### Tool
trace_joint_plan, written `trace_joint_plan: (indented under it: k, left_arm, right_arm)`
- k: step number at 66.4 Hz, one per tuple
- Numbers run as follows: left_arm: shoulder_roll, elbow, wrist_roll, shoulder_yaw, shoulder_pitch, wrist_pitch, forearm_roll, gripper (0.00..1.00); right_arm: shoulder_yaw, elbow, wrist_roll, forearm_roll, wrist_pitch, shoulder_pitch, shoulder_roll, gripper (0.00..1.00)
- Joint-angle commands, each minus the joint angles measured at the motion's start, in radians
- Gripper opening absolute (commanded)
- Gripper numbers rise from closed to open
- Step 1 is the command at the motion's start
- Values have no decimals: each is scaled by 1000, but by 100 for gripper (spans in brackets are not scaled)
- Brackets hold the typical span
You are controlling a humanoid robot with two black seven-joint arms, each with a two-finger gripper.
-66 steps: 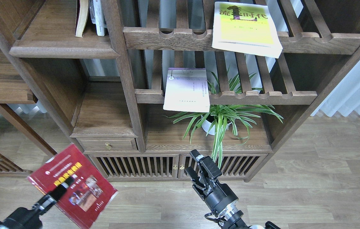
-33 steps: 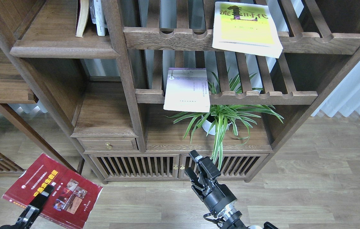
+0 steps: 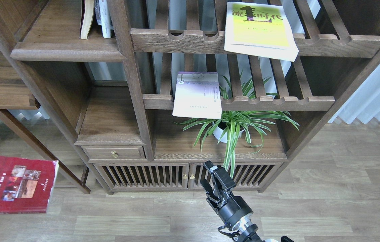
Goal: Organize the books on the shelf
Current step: 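Release with the right gripper and carry the book away with the left, then lift the red book with the left gripper onto the upper side shelf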
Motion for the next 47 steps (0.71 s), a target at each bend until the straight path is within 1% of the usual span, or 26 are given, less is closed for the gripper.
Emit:
trace_joint_plan:
  k: [1, 7, 16, 32, 33, 47]
  left_arm:
    - [8, 0, 0, -26, -31, 0, -30, 4]
    - [20, 0, 0, -37, -40, 0, -32, 4]
    - [81, 0, -1, -57, -55, 0, -35, 4]
    - [176, 1, 3, -83, -130, 0, -33, 4]
    - [195, 6, 11, -83, -147, 0, -32, 4]
    - [287, 20, 29, -77, -221, 0, -18, 4]
  right_arm:
    - [0, -4, -1, -1, 0, 3, 0, 99]
    - [0, -6, 0, 0, 0, 3, 0, 99]
    - [6, -6, 0, 0, 0, 0, 0, 99]
    - [11, -7, -1, 0, 0, 3, 0, 99]
    - [11, -12, -1, 0, 0, 3, 0, 99]
    - [11, -18, -1, 0, 2, 3, 0, 99]
